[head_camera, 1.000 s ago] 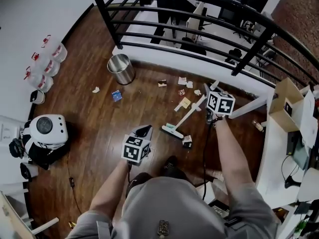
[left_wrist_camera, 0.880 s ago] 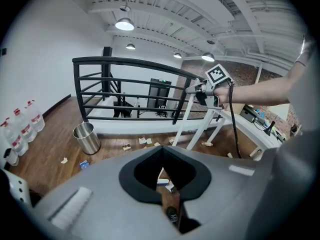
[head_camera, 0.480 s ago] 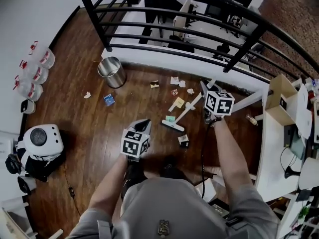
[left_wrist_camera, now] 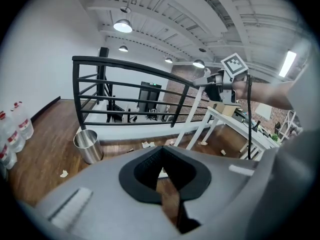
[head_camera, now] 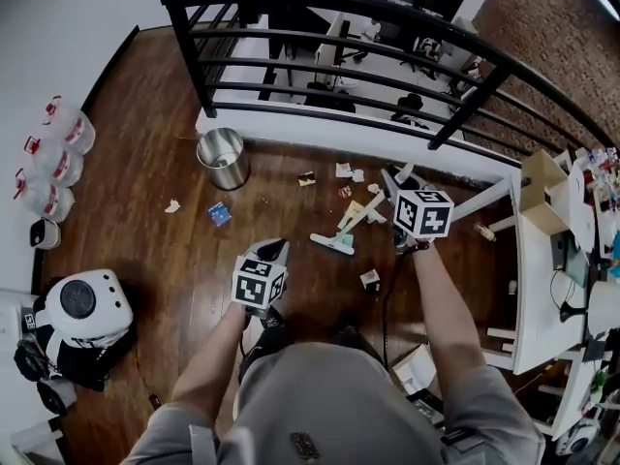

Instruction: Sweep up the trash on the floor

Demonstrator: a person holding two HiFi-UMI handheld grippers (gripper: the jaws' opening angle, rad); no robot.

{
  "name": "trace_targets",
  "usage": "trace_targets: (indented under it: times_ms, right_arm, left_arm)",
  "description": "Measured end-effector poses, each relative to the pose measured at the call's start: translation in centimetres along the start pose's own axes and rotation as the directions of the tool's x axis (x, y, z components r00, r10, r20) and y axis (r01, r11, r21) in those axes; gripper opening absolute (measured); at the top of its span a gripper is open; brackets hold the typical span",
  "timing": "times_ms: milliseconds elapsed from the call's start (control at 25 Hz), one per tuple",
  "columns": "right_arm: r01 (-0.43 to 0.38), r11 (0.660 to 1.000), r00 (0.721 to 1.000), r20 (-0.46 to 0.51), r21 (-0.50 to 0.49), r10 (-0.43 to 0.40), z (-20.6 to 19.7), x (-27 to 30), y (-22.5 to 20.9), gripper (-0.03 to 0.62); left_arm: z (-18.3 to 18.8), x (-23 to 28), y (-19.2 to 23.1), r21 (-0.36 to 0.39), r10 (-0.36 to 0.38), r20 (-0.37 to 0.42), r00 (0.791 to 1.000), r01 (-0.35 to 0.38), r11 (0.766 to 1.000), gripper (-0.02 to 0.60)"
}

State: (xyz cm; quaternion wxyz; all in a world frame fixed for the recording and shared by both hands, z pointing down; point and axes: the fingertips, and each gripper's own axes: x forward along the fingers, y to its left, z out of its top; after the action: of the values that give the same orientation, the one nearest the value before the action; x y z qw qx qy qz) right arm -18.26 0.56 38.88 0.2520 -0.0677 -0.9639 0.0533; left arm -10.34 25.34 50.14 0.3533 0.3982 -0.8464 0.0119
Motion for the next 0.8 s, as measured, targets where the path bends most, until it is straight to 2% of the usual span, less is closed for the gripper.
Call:
trace_targets:
  times_ms: [160,320,520,800]
  right_arm:
    - [-0.011,0.999,1.0,0.022,0.039,0.01,1.8,2.4,5.1,0.066]
    - [-0.061,0.995,0.998,0.019,0.073,0.059,2.5,6.1,10.1,0.066]
    - [-0.174,0.98,0.984,-0.012,0.095,0.176,3.2,12.2,16.8,0.067]
    - [-0.343,0.937,0.938,-0.037,0.063,0.345,6.1,19.7,28.0,0.067]
  left_arm:
    - [0.4,-2.3,5.8,-0.021,0.032,0.017,0.999,-0.031,0.999,0.008]
    - [0.1,-3.7,11.2,-0.067,0.09,0.017,0.996,-0.089,0.994,0.008]
    - [0.0,-4.9,17.2,-0.135,0.183,0.003,0.983,-0.181,0.974,0.008]
    - [1.2,-8.4,25.2,-0.194,0.31,0.006,0.951,-0.303,0.933,0.008]
